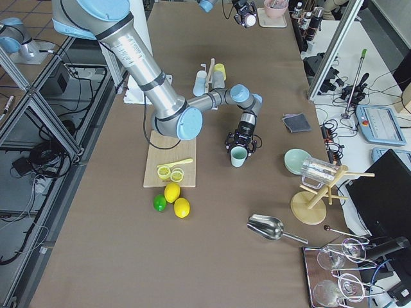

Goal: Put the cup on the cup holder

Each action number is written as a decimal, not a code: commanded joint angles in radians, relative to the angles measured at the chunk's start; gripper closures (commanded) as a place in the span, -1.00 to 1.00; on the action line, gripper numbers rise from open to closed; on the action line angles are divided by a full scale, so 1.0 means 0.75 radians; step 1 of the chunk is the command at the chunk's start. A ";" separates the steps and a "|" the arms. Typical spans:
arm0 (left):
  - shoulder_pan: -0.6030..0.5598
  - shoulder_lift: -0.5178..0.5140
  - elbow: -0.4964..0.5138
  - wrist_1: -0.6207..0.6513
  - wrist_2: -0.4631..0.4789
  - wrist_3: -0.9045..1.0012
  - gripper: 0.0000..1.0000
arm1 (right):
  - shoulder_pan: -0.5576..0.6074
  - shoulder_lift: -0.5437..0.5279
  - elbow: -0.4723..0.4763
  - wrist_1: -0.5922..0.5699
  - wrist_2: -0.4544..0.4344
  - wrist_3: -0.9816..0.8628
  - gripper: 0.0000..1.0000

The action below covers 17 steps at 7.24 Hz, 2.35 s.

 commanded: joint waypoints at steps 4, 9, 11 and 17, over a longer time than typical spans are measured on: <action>0.208 -0.005 -0.029 -0.591 -0.036 -0.157 -0.02 | -0.011 0.000 0.002 -0.002 0.001 -0.024 -0.12; 0.687 -0.095 0.077 -1.212 -0.024 -0.366 -0.02 | 0.122 -0.126 0.391 -0.041 0.074 -0.086 0.25; 0.704 -0.197 0.246 -1.420 -0.022 -0.364 -0.02 | 0.165 -0.119 0.521 -0.026 0.230 -0.066 0.26; 0.720 -0.271 0.474 -1.598 -0.018 0.079 -0.02 | 0.341 -0.304 0.777 0.561 0.900 0.063 0.27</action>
